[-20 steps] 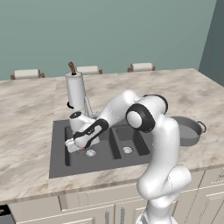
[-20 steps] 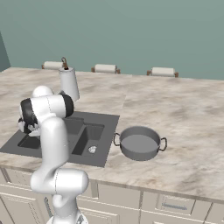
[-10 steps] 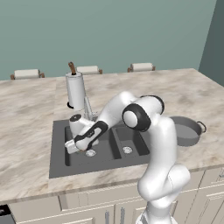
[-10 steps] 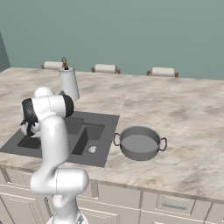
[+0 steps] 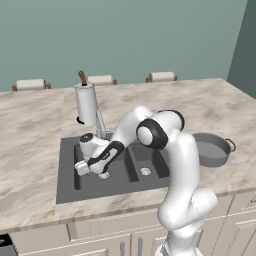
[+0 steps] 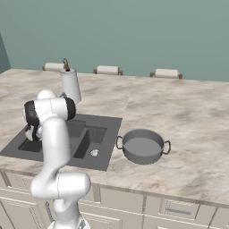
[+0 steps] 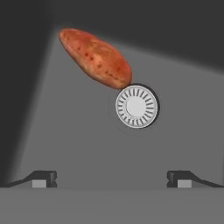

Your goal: Dump the sweet potato from the pot into the sink. Then turn on the water and wash the sweet potato. Then turn off the water and put the sweet potato back in the pot.

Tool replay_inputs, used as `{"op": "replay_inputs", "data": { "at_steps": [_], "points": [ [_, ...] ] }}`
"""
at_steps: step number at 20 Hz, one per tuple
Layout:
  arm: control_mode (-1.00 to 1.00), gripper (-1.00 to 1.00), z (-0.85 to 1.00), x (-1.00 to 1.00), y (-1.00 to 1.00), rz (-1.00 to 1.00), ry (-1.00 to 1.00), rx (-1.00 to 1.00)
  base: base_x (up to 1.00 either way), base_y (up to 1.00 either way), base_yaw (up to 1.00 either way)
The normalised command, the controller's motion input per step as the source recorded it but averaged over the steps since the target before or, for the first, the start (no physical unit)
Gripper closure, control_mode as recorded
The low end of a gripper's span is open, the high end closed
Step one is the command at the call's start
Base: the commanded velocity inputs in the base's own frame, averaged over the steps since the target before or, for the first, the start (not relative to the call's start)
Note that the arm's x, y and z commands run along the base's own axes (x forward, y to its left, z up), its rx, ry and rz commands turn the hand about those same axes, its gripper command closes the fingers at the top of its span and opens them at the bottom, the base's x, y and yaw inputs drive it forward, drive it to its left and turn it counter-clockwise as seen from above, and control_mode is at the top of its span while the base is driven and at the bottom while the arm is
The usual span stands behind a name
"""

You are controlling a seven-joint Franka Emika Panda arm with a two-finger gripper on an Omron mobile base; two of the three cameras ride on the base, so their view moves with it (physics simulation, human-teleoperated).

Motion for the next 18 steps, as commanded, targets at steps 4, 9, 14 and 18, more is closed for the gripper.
{"op": "replay_inputs", "data": {
  "at_steps": [4, 9, 14, 18],
  "points": [
    [-1.00, -1.00, -0.01, 0.39, 0.00, 0.03, 0.00, -0.01, 0.00, 0.00, 0.00],
    [-1.00, -1.00, -0.03, 0.45, 0.01, 0.03, 0.00, 0.00, 0.00, 0.00, 0.00],
    [-1.00, -1.00, -0.11, 0.38, 0.03, 0.04, 0.00, 0.00, 0.00, 0.00, 0.00],
    [-1.00, -1.00, -0.23, 0.26, 0.05, 0.06, 0.00, -0.03, 0.00, 0.00, 0.00]
  ]
}}
